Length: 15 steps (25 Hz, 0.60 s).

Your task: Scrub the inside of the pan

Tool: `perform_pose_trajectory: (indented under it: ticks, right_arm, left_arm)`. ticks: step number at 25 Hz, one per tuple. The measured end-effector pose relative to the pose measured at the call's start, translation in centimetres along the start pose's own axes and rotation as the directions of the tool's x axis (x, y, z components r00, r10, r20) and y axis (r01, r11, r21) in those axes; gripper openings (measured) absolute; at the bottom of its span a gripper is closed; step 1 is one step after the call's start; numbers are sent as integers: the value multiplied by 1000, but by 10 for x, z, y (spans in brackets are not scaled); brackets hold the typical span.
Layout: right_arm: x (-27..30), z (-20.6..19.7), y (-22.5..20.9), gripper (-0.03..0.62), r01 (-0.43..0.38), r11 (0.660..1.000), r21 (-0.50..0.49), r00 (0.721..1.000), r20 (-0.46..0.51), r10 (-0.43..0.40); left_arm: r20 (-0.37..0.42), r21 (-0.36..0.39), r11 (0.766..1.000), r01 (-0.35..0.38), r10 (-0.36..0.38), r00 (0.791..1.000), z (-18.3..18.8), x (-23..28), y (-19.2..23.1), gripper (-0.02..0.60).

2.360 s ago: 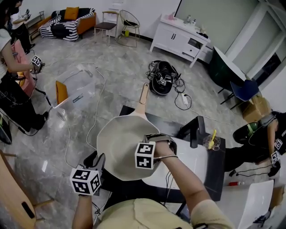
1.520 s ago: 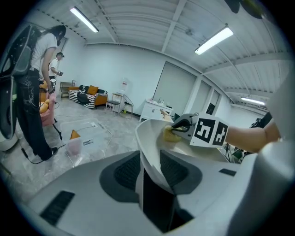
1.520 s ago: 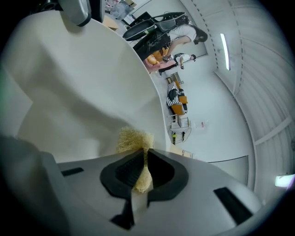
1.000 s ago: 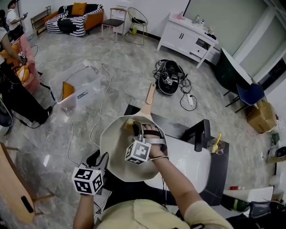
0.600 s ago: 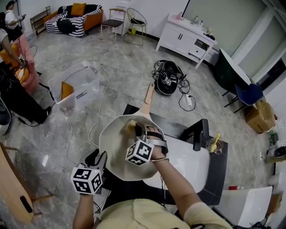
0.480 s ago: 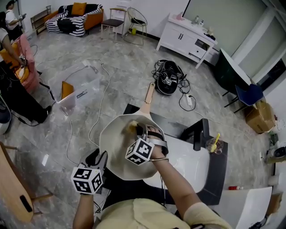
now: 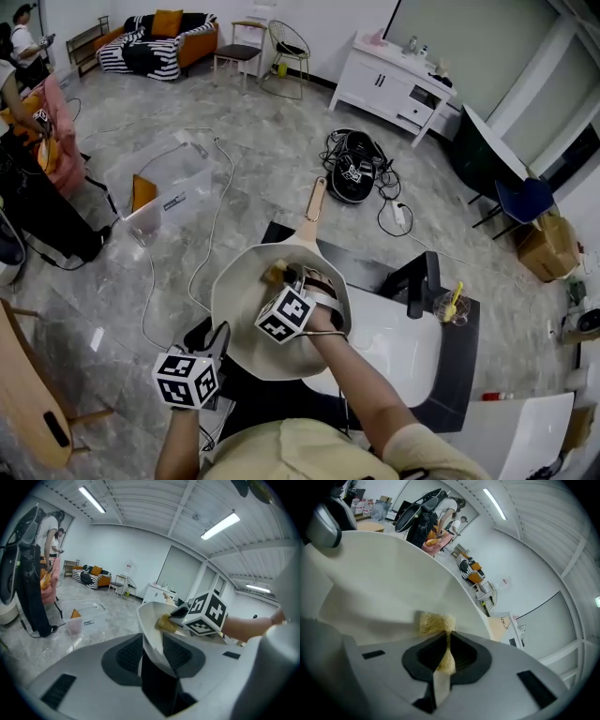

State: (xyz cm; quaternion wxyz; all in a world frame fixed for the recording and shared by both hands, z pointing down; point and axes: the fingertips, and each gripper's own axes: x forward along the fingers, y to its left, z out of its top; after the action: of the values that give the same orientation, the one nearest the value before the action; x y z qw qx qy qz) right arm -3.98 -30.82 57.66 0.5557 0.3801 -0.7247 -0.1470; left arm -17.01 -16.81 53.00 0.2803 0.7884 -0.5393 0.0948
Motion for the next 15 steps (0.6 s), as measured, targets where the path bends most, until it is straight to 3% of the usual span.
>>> perform_pose_trajectory:
  ticks: [6, 15]
  right_arm:
    - [5, 13, 14, 37, -43, 999, -10, 999, 29, 43]
    - [-13, 54, 56, 37, -144, 976, -163, 965, 195, 175]
  left_arm:
    - [-3, -3, 1000, 7, -7, 1000, -1, 0, -1, 140]
    - [-7, -1, 1000, 13, -13, 1000, 0, 1, -1, 140]
